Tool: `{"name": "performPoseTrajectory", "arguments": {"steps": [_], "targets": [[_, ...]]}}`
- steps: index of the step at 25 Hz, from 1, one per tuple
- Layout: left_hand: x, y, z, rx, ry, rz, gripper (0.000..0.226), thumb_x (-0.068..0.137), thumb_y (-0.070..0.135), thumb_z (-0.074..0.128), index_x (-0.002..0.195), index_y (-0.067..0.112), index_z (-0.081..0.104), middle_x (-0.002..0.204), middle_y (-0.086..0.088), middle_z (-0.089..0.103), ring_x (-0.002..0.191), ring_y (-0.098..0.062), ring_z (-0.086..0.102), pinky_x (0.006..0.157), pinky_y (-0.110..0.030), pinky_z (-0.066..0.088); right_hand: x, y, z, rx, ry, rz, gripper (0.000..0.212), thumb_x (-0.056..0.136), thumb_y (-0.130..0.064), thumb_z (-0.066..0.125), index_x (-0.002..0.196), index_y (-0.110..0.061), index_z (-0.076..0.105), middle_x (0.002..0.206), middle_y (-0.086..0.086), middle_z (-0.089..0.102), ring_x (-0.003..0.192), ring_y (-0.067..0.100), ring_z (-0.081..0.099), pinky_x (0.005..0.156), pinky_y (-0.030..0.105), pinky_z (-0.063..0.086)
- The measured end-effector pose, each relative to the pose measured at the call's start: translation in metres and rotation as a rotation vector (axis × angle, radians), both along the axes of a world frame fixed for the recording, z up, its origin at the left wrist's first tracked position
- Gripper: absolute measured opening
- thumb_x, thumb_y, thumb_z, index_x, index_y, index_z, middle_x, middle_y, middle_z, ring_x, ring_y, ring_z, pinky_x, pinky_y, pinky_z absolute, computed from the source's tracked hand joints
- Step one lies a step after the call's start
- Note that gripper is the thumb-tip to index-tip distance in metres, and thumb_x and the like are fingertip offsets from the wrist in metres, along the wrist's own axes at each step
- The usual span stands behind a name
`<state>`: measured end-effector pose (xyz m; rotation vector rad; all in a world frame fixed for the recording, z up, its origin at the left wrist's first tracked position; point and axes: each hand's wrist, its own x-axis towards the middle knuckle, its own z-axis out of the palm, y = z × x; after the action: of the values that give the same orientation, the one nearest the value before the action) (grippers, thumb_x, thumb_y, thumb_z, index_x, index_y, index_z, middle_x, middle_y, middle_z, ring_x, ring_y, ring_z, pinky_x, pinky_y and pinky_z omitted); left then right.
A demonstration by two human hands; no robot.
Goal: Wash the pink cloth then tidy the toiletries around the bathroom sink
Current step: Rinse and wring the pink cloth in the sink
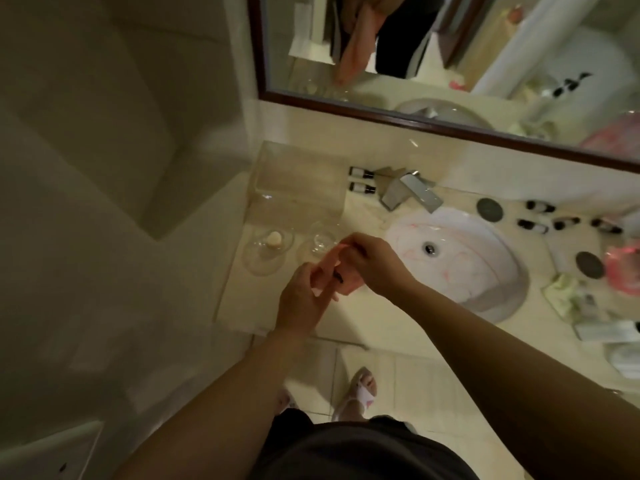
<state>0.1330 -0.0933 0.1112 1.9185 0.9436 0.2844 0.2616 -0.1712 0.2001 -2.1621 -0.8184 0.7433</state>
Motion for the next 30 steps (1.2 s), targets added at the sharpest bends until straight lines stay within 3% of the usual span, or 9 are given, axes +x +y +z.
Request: {"name": "performPoseTrajectory", "arguments": {"steps": [3,7,12,15,18,22,26,28,30], "targets": [[0.027,-0.016,0.003,-0.043,-0.063,-0.065,0.017,0.092,0.039,0.057,0.095,0.022,0.060,0.087,0.006,0.063,0.075,-0.011,0.060,0.063,-0.022,0.043,0.017,-0.026,0.006,-0.038,-0.039,-0.010,0.020,0.094,-0.015,0.046,0.098,-0.018,0.066,0.092,-0.004,0.068,0.087,0.012,0.061,0.071,0.018,0.045],[0.064,-0.038,0.014,-0.149,-0.042,-0.082,0.014,0.096,0.028,0.049,0.089,0.018,0.057,0.074,0.007,0.063,0.061,-0.001,0.057,0.054,-0.015,0.040,0.049,-0.068,0.008,-0.019,-0.095,-0.069,0.021,0.095,-0.016,0.047,0.105,-0.014,0.066,0.093,-0.006,0.064,0.089,0.011,0.058,0.071,0.015,0.042],[0.103,-0.073,0.017,-0.294,0.016,-0.005,0.011,0.083,0.029,0.041,0.078,0.021,0.048,0.072,0.002,0.058,0.069,-0.020,0.053,0.061,-0.033,0.042,0.097,-0.137,-0.007,-0.147,-0.057,0.000,0.022,0.096,-0.025,0.050,0.110,-0.018,0.066,0.097,-0.004,0.066,0.089,0.012,0.061,0.075,0.023,0.047],[0.130,-0.104,0.029,-0.326,0.008,0.008,0.017,0.076,0.034,0.038,0.074,0.020,0.047,0.070,0.004,0.056,0.067,-0.016,0.053,0.058,-0.029,0.040,0.115,-0.172,-0.018,-0.141,-0.053,-0.076,0.023,0.096,-0.028,0.050,0.107,-0.016,0.068,0.093,-0.003,0.067,0.081,0.009,0.061,0.077,0.027,0.052],[0.154,-0.138,0.042,-0.447,-0.043,0.112,0.017,0.092,0.022,0.045,0.081,0.009,0.049,0.069,-0.001,0.057,0.059,-0.007,0.059,0.052,-0.020,0.046,0.123,-0.192,-0.024,-0.067,-0.004,-0.218,0.022,0.096,-0.032,0.050,0.098,-0.017,0.066,0.081,-0.008,0.066,0.070,0.001,0.062,0.066,0.018,0.052],[0.193,-0.186,0.041,-0.561,-0.025,0.154,0.016,0.089,0.026,0.055,0.088,0.011,0.061,0.091,-0.011,0.069,0.090,-0.030,0.067,0.079,-0.046,0.057,0.131,-0.209,-0.030,-0.038,0.018,-0.298,0.032,0.092,-0.047,0.052,0.091,-0.018,0.066,0.083,-0.005,0.067,0.077,0.010,0.063,0.075,0.027,0.053],[0.222,-0.220,0.046,-0.672,-0.043,0.109,0.040,0.079,0.043,0.072,0.104,0.013,0.065,0.099,-0.005,0.072,0.091,-0.020,0.069,0.080,-0.038,0.058,0.153,-0.236,-0.023,0.107,0.214,-0.428,0.031,0.098,-0.023,0.043,0.088,-0.009,0.068,0.080,0.005,0.069,0.075,0.020,0.065,0.074,0.033,0.055],[0.232,-0.226,0.049,-0.645,-0.049,0.075,0.034,0.080,0.029,0.075,0.106,0.011,0.063,0.104,-0.010,0.071,0.092,-0.022,0.069,0.080,-0.037,0.058,0.170,-0.251,-0.018,0.151,0.333,-0.436,0.031,0.098,-0.015,0.040,0.092,-0.008,0.070,0.081,0.009,0.068,0.074,0.023,0.063,0.072,0.032,0.054],[0.239,-0.225,0.053,-0.606,-0.060,0.022,0.022,0.082,0.016,0.071,0.103,0.012,0.063,0.102,-0.009,0.070,0.090,-0.020,0.068,0.074,-0.031,0.057,0.187,-0.261,-0.014,0.119,0.325,-0.421,0.027,0.095,-0.013,0.044,0.093,-0.016,0.071,0.083,0.004,0.065,0.075,0.017,0.057,0.072,0.032,0.049]]}}
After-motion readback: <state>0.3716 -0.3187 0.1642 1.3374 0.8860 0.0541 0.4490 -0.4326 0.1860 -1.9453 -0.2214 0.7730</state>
